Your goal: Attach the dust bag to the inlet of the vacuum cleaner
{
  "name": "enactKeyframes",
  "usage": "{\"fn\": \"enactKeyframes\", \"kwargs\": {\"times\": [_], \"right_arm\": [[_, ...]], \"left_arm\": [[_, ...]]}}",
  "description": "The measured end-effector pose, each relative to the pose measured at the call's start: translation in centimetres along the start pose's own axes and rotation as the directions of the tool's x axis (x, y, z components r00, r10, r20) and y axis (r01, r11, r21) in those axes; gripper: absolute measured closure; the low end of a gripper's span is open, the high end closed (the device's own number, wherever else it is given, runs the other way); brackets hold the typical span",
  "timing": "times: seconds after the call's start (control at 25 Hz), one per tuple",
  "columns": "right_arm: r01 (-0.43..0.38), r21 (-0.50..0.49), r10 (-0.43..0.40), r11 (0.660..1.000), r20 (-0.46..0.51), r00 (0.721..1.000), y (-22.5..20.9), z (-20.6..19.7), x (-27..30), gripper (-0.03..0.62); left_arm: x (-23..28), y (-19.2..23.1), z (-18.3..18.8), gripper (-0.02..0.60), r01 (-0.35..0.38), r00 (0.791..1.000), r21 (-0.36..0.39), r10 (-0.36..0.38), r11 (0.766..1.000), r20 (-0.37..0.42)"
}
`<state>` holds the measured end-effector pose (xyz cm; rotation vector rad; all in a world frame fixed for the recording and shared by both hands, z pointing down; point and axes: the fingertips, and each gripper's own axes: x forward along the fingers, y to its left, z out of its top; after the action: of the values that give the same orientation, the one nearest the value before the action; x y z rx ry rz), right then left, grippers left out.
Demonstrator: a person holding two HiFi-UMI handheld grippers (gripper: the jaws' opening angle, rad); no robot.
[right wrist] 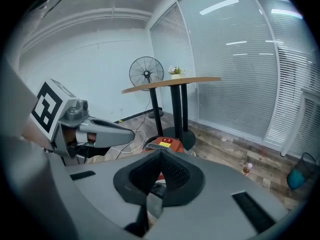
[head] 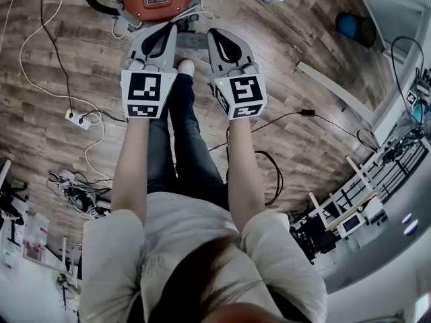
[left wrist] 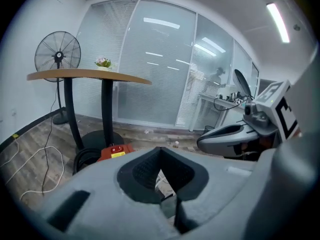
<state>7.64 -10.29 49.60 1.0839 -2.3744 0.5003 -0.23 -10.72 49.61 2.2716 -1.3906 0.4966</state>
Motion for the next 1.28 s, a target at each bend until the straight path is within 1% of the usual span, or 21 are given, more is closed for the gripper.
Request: {"fn": "enactKeyframes", "kwargs": {"times": [0.08, 0.28, 0.6, 0.76, 1.0, 1.28], "right_arm": [[0.013, 0.003, -0.013, 1.0, 0.014, 1.0, -0.1, 1.4, -1.1, 0.592], [0.045, 0.008, -0.045, 0.999, 0.055, 0.997, 0.0, 5.3, -3.5, 0.592], [0.043, -0.032, -0.039, 0.999, 0.106, 0.994, 1.8, 10.5, -7.8, 0.592], [0.038, -0.062, -0.029, 0.997, 0.131, 0.991, 2.8, 13.2, -9.6, 0.592], [0.059, -0.085, -0.044, 0.995, 0.177, 0.983, 3.1, 17.1, -12.5, 0.592], [0.06, -0.097, -0.038, 0.993, 0.214, 0.976, 4.2, 20.0, -15.1, 0.592]], "left_arm": [[-0.9, -0.2, 1.6, 0.566, -0.003, 1.0, -0.015, 0.003, 1.0, 0.023], [-3.3, -0.5, 5.6, 0.566, -0.009, 0.997, -0.007, 0.01, 1.0, 0.075], [-7.7, -0.8, 11.3, 0.566, -0.031, 0.989, 0.022, 0.028, 0.999, 0.144], [-9.4, -0.9, 14.3, 0.566, -0.041, 0.982, 0.015, 0.038, 0.999, 0.186], [-12.0, -1.5, 19.2, 0.566, -0.036, 0.968, 0.037, 0.026, 0.999, 0.251], [-14.4, -2.9, 22.6, 0.566, -0.021, 0.958, 0.082, -0.003, 0.996, 0.287]]}}
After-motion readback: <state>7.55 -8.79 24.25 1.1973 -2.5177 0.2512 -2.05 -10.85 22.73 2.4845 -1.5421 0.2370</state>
